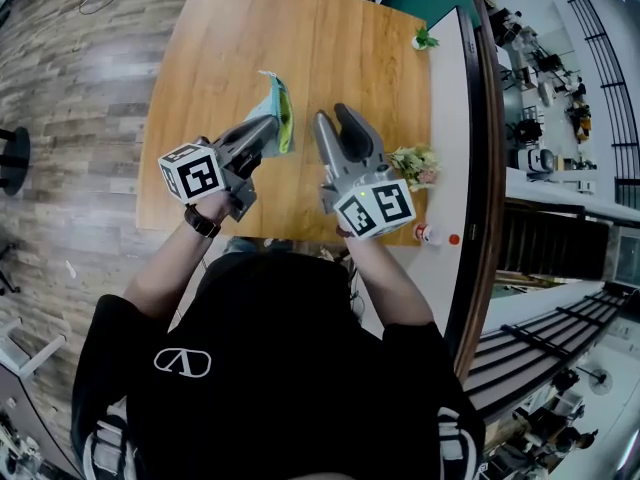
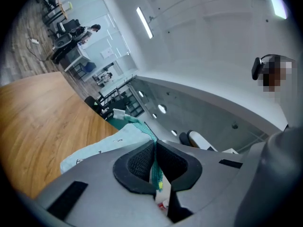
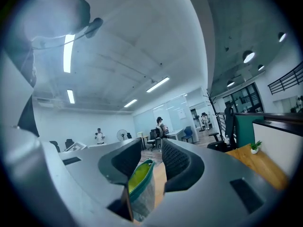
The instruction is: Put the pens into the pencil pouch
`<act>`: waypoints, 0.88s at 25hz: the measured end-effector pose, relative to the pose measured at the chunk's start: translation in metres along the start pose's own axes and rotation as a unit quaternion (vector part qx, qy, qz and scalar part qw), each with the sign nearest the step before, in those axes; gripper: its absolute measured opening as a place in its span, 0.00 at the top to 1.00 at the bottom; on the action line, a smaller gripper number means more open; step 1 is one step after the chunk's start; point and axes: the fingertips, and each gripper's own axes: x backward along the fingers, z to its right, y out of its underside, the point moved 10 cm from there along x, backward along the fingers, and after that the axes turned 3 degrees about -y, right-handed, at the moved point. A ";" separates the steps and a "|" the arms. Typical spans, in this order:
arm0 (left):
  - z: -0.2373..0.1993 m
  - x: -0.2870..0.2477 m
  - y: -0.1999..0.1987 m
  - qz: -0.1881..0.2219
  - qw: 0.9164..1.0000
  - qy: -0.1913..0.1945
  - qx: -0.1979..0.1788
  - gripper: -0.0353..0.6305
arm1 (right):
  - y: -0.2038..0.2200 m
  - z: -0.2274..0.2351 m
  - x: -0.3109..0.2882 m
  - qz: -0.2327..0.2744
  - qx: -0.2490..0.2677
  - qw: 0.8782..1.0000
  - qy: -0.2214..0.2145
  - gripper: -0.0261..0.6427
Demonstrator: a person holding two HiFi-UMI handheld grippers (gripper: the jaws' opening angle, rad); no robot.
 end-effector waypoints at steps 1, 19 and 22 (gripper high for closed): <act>-0.007 0.002 0.003 -0.002 1.000 -0.013 -0.006 0.92 | 0.002 0.003 0.006 -0.002 -0.001 1.000 0.010 0.78; -0.145 -0.056 0.187 -0.182 0.974 -0.127 -0.046 0.92 | 0.036 0.029 0.094 -0.061 -0.032 0.989 0.134 0.78; -0.152 -0.071 0.211 -0.208 0.971 -0.110 -0.046 0.92 | 0.038 0.029 0.099 -0.067 -0.035 0.987 0.143 0.78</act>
